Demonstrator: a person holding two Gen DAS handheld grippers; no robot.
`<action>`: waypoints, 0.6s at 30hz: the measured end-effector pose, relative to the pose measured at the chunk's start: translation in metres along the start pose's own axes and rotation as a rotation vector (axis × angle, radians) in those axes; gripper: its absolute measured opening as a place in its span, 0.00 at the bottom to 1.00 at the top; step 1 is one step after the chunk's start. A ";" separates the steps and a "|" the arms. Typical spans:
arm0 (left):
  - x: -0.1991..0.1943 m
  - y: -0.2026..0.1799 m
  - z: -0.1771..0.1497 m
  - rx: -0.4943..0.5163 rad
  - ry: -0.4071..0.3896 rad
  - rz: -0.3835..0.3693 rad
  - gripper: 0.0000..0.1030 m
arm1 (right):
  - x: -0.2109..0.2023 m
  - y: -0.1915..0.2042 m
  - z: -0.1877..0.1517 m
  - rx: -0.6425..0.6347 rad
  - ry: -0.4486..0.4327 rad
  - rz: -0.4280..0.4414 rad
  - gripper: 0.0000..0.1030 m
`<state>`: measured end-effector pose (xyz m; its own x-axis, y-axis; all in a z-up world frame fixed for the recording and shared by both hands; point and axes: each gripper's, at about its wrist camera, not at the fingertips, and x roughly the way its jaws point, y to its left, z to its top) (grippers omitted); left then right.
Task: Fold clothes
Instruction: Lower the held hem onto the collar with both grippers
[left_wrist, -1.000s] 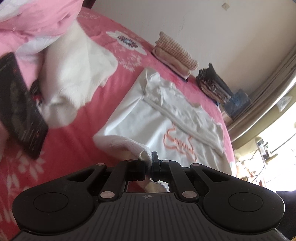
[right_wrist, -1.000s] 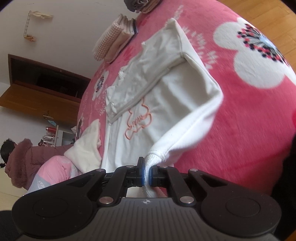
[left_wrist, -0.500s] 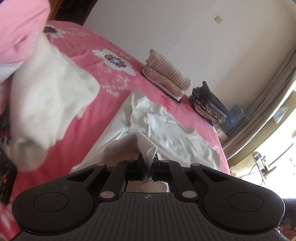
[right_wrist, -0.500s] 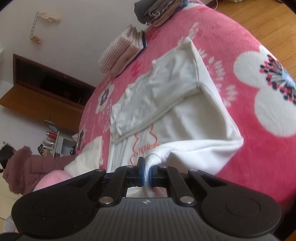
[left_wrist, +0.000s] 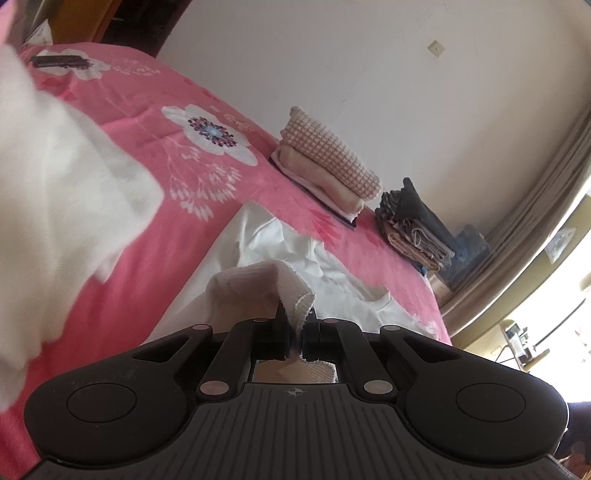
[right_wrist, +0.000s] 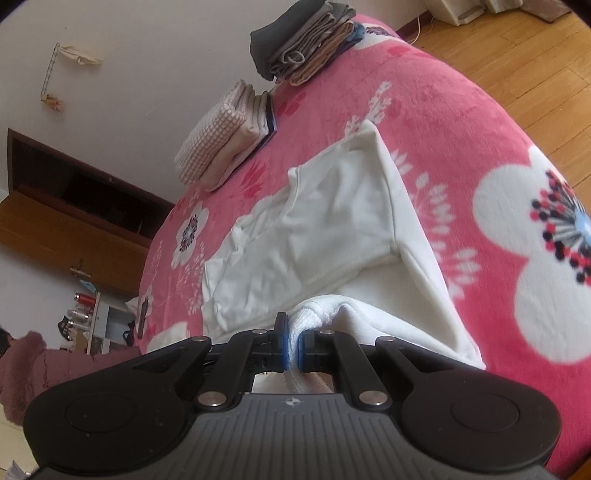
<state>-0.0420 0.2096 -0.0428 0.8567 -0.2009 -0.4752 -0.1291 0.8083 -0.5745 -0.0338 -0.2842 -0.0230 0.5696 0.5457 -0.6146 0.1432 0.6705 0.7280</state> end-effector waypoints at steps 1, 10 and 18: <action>0.004 -0.001 0.003 0.006 0.000 0.001 0.03 | 0.002 0.000 0.003 0.002 -0.004 -0.002 0.05; 0.032 -0.003 0.024 0.068 0.020 0.010 0.03 | 0.018 -0.005 0.027 0.036 -0.023 -0.029 0.05; 0.059 0.001 0.036 0.054 0.032 -0.006 0.03 | 0.037 -0.011 0.046 0.075 -0.037 -0.069 0.05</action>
<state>0.0267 0.2188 -0.0474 0.8408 -0.2230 -0.4933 -0.0961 0.8353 -0.5414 0.0226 -0.2945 -0.0394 0.5857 0.4793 -0.6537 0.2429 0.6656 0.7057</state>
